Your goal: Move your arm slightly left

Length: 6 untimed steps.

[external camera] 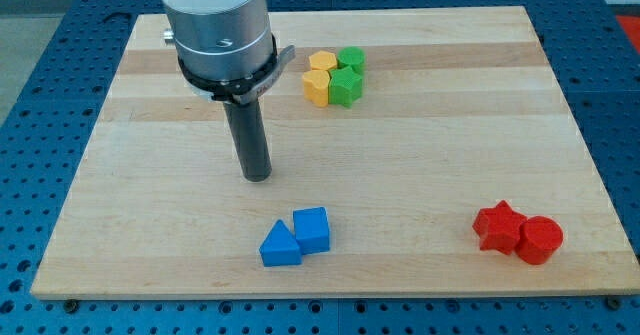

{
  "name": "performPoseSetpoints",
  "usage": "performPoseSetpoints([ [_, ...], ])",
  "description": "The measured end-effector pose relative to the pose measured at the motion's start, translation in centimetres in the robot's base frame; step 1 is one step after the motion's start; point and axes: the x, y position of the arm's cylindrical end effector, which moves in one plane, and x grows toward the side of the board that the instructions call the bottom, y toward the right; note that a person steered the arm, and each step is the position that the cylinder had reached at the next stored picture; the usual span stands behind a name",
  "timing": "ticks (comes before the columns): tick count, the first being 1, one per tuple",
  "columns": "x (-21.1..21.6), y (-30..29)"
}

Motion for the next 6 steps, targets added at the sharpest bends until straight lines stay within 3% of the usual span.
performPoseSetpoints([
  [6,0.0,-8.4],
])
